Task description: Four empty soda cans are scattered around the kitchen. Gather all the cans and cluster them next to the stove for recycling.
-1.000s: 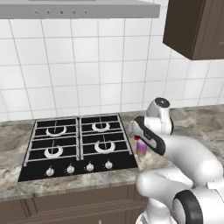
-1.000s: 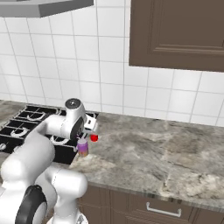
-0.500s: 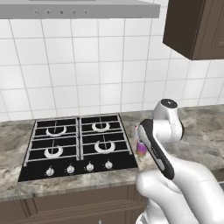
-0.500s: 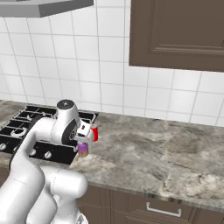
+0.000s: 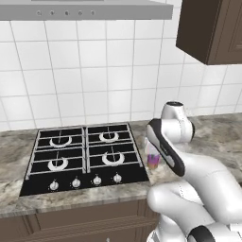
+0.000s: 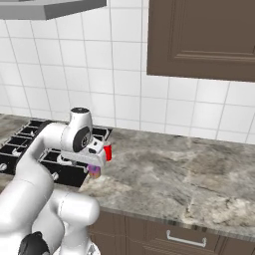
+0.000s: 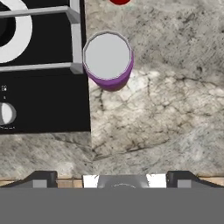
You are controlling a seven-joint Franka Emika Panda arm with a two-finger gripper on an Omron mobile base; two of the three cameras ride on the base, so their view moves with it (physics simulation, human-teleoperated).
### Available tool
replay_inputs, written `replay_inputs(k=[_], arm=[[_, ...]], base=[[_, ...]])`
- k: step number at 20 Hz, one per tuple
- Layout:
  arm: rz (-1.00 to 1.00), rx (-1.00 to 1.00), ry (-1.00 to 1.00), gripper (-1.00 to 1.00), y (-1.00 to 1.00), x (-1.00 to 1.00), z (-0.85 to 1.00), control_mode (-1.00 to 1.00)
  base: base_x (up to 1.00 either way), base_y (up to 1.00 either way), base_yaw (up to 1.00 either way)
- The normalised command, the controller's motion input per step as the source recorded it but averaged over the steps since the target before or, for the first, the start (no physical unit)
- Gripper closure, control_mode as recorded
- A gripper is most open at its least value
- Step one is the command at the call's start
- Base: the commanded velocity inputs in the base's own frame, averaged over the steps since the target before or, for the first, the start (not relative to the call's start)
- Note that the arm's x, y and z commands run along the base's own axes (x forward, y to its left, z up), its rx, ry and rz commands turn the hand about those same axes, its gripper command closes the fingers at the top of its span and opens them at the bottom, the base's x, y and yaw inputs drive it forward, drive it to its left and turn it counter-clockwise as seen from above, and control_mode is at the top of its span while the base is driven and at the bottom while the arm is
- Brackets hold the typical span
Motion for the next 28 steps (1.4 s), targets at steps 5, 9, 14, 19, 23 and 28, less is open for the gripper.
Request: replay_inputs(k=[5, 9, 14, 19, 23, 28], arm=[[0.00, 0.00, -0.04, -1.00, 0.00, -0.56, 0.00, -1.00], [0.00, 0.00, -0.18, -1.00, 0.00, -0.80, 0.06, -1.00], [-0.01, 0.00, -0.07, -1.00, -0.02, -0.34, 0.06, -1.00], [0.00, 0.00, 0.00, -1.00, 0.00, 0.00, 0.00, -1.00], [0.00, 0.00, 0.00, -1.00, 0.00, 0.00, 0.00, 1.00], [0.00, 0.00, 0.00, -1.00, 0.00, 0.00, 0.00, 1.00]], base=[[0.00, 0.00, 0.00], [0.00, 0.00, 0.00], [0.00, 0.00, 0.00], [0.00, 0.00, 0.00], [0.00, 0.00, 0.00], [-0.70, -0.17, -0.08]])
